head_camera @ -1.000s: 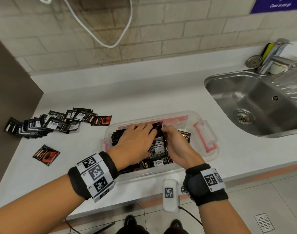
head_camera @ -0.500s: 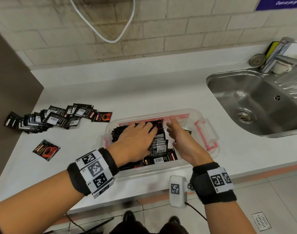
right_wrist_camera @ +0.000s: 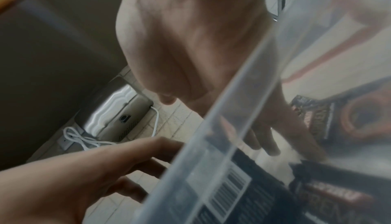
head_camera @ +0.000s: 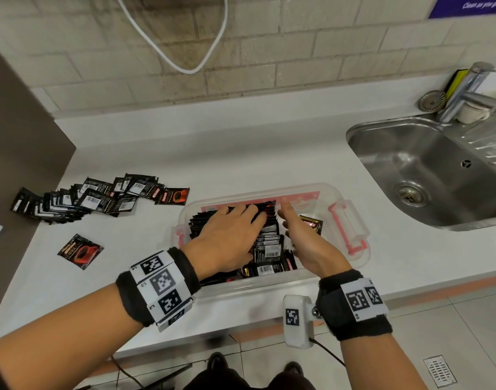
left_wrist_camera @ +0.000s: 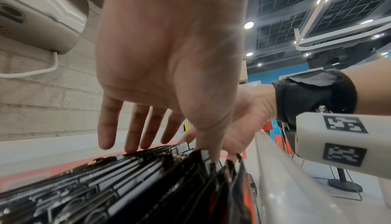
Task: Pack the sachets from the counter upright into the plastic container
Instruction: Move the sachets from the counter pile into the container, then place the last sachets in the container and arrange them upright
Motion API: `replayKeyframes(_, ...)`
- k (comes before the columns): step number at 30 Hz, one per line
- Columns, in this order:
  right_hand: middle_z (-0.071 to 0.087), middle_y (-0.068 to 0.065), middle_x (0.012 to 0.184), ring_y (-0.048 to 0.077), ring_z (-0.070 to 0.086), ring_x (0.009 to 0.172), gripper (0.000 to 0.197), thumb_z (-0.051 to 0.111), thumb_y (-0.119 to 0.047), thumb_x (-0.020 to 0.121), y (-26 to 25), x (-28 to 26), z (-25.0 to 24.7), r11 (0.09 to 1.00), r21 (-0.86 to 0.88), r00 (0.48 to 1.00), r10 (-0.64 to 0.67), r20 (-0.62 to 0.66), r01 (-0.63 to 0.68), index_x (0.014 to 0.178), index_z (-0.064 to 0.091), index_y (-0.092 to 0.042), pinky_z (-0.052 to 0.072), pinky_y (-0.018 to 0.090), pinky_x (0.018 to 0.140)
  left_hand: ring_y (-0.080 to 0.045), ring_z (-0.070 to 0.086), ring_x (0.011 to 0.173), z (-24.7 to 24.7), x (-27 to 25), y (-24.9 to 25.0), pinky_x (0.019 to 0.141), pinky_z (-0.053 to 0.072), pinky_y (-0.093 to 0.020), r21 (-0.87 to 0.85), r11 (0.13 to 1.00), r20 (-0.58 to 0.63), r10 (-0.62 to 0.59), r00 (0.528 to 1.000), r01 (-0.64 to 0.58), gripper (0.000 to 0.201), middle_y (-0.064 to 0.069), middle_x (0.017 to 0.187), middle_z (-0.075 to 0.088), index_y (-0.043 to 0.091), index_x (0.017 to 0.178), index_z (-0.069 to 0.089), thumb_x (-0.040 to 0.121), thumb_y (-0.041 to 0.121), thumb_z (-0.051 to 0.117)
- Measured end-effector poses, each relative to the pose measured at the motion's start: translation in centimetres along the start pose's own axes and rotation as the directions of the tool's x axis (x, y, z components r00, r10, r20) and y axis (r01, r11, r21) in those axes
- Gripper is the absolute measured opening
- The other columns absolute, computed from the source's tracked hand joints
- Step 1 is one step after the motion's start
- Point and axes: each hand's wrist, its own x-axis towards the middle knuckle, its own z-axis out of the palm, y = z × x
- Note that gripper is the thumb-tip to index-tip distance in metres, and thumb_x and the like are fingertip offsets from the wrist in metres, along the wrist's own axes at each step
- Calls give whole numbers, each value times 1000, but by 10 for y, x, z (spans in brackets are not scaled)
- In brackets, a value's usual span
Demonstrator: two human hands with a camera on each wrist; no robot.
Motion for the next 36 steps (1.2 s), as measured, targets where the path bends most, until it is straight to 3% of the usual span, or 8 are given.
replayKeyframes(3, 41, -42, 85, -34, 46, 59, 37, 21, -70, 98, -2, -2, 2, 1000, -3, 999, -6, -38, 6, 125, 40, -53, 37, 0, 60, -26, 40, 129, -1, 1, 1, 104, 40, -44, -2, 1000, -2, 9, 1000, -9, 85, -5, 143, 39, 14, 151, 26, 83, 42, 70)
replayKeyframes(6, 50, -33, 115, -34, 45, 72, 66, 20, -71, 98, -1, 1, 2, 1000, 2, 999, -14, -35, 14, 152, 32, -36, 31, 7, 76, -26, 40, 129, -1, 0, 2, 103, 41, -44, 6, 1000, -5, 17, 1000, -17, 89, -6, 144, 39, 13, 152, 24, 83, 45, 70)
replayKeyframes(9, 30, -11, 159, -14, 37, 109, 74, 19, -71, 97, -8, -4, 5, 1000, -11, 999, -2, -37, 2, 158, 24, -29, 21, 23, 98, -26, 38, 132, -1, -2, 0, 105, 39, -44, -7, 1000, -17, 16, 1000, -17, 91, -6, 146, 37, 13, 153, 23, 83, 47, 70)
replayKeyframes(20, 26, -8, 163, 12, 26, 148, 70, 28, -69, 97, -81, -36, 51, 939, -291, 975, -212, -66, 185, 156, 29, -31, 21, 30, 110, -21, 36, 133, -28, -44, -80, 110, 36, -40, -449, 879, -106, -229, 968, 159, 83, -2, 147, 37, 20, 157, 23, 91, 54, 62)
replayKeyframes(26, 25, -11, 163, 5, 32, 142, 67, 51, -56, 97, -113, -27, 130, 879, -341, 941, -291, 170, 333, 156, 29, -31, 26, 24, 105, -27, 44, 132, 9, -98, -163, 111, 37, -40, -680, 603, -71, -620, 782, 417, 62, -9, 137, 50, 16, 147, 46, 93, 37, 68)
replayKeyframes(29, 37, -1, 156, 2, 44, 131, 41, 54, -43, 100, -116, -8, 178, 834, -398, 916, -285, 284, 383, 139, 47, -32, 31, 13, 100, -30, 48, 129, 44, -127, -197, 109, 40, -43, -692, 453, 28, -762, 647, 562, 59, -14, 140, 51, 11, 145, 49, 93, 31, 69)
replayKeyframes(32, 29, 6, 161, 24, 32, 147, 63, 53, -41, 100, -112, 18, 226, 789, -496, 916, -202, 347, 361, 155, 31, -18, 30, 41, 118, -36, 43, 133, 81, -149, -220, 109, 38, -42, -608, 331, 193, -820, 539, 721, 61, -19, 144, 46, 9, 144, 47, 92, 30, 69)
replayKeyframes(36, 8, 10, 167, 33, 11, 153, 76, 51, -35, 101, -105, 52, 274, 762, -596, 947, -70, 313, 253, 160, 9, -14, 21, 49, 122, -38, 29, 140, 114, -160, -231, 113, 33, -46, -504, 231, 398, -793, 461, 832, 77, -16, 150, 34, 16, 152, 34, 89, 42, 69)
